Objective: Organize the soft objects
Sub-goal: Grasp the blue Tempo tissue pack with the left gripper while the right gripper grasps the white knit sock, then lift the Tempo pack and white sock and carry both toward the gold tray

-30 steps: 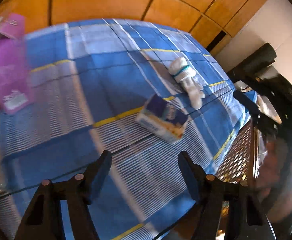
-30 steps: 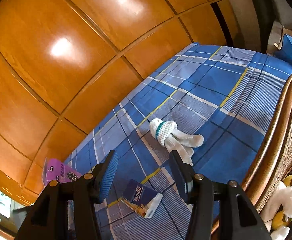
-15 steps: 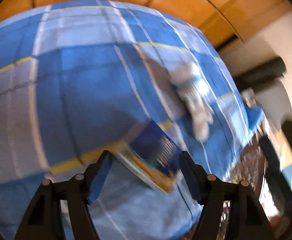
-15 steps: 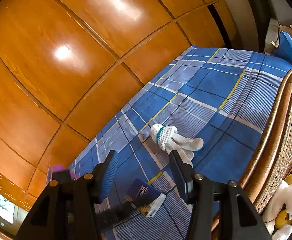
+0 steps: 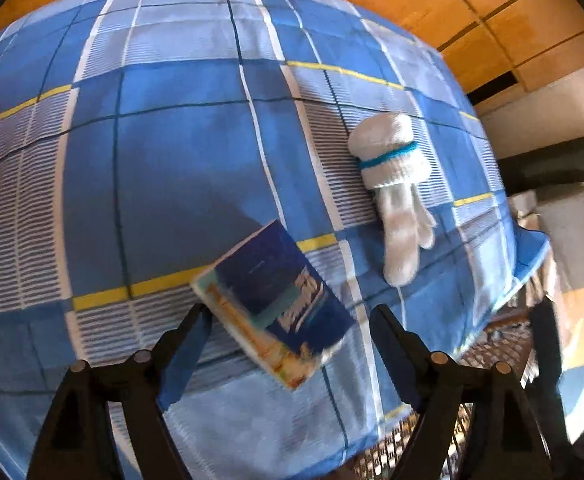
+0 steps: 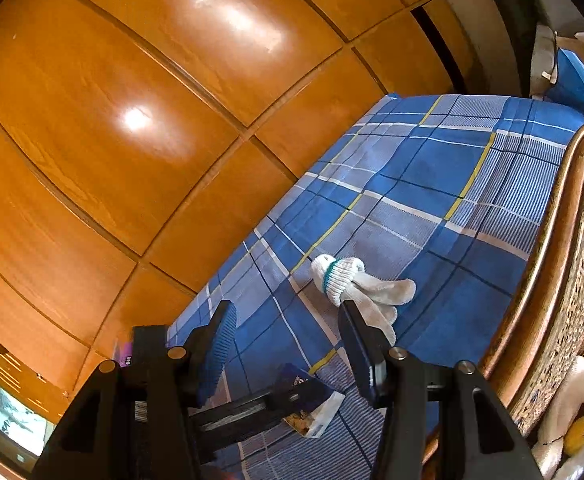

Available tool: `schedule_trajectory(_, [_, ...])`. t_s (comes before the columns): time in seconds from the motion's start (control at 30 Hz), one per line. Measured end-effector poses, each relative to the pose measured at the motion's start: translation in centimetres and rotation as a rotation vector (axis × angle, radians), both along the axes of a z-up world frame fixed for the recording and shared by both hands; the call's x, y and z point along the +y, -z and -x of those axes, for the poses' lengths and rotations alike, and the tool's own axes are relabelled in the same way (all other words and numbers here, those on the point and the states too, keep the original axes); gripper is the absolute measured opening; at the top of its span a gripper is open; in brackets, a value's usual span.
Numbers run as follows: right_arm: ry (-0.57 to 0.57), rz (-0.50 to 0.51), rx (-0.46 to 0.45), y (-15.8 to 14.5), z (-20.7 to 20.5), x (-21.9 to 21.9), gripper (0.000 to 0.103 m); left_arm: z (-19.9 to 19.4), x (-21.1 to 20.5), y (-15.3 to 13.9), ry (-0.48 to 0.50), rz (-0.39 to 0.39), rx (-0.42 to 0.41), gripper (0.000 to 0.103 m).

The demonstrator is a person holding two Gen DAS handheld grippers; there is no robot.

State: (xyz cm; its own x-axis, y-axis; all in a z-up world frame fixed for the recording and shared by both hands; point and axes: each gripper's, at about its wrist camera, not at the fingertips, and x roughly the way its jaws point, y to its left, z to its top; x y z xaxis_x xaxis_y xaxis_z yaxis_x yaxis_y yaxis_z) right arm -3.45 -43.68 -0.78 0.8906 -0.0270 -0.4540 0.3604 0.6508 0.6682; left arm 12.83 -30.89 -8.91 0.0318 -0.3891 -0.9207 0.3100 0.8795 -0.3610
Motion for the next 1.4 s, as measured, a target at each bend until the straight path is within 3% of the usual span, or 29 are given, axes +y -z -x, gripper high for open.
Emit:
schedule_trajectory(0.07, [-0.001, -0.001, -0.003, 0.0, 0.0, 0.0, 0.054, -0.2, -1.0, 0.1, 0.010, -0.029, -0.031, 0.088])
schedule_trajectory(0.17, [-0.004, 0.004, 0.000, 0.0, -0.1, 0.0, 0.054, -0.3, -2.1, 0.2, 0.070, -0.091, -0.080, 0.086])
schedule_trajectory(0.2, [-0.005, 0.005, 0.002, 0.0, 0.0, 0.0, 0.054, -0.3, -2.1, 0.3, 0.085, -0.098, -0.094, 0.081])
schedule_trajectory(0.23, [-0.007, 0.007, 0.003, 0.0, -0.1, 0.0, 0.054, -0.2, -1.9, 0.2, 0.116, -0.112, -0.124, 0.070])
schedule_trajectory(0.27, [-0.008, 0.009, 0.004, 0.0, -0.1, 0.0, 0.054, -0.1, -1.8, 0.2, 0.142, -0.117, -0.146, 0.067])
schedule_trajectory(0.5, [-0.030, 0.041, 0.074, 0.0, -1.0, 0.5, 0.054, 0.6, 4.6, -0.5, 0.231, -0.050, -0.219, 0.061])
schedule_trajectory(0.73, [-0.224, 0.071, 0.429, 2.2, -7.9, 0.9, 0.054, 3.2, 12.5, -0.4, 0.282, -0.039, -0.273, 0.062])
schedule_trajectory(0.83, [-0.243, 0.218, 0.562, 2.3, -11.6, 1.0, 0.054, 4.0, 13.7, -0.3, 0.284, -0.046, -0.311, 0.062])
schedule_trajectory(1.07, [-0.237, 0.388, 0.814, 4.4, -18.3, -0.2, 0.061, 4.6, 14.3, 0.2, 0.223, -0.026, -0.359, 0.062])
schedule_trajectory(1.17, [-0.236, 0.365, 0.840, 6.2, -19.4, -0.8, 0.060, 5.0, 13.9, 0.4, 0.217, -0.046, -0.391, 0.062])
schedule_trajectory(1.2, [-0.232, 0.341, 0.842, 6.6, -19.5, -0.9, 0.047, 5.2, 13.9, 0.4, 0.218, -0.053, -0.405, 0.061])
schedule_trajectory(1.23, [-0.210, 0.301, 0.817, 7.1, -19.2, -0.9, 0.043, 5.3, 13.8, 0.5, 0.217, -0.062, -0.419, 0.059])
schedule_trajectory(1.3, [-0.183, 0.341, 0.778, 6.9, -18.8, -0.1, 0.040, 5.6, 13.8, 0.5, 0.214, -0.066, -0.445, 0.058])
schedule_trajectory(1.4, [-0.289, 0.358, 0.722, 6.8, -18.7, 2.0, 0.039, 5.8, 14.0, 0.6, 0.198, -0.056, -0.468, 0.056])
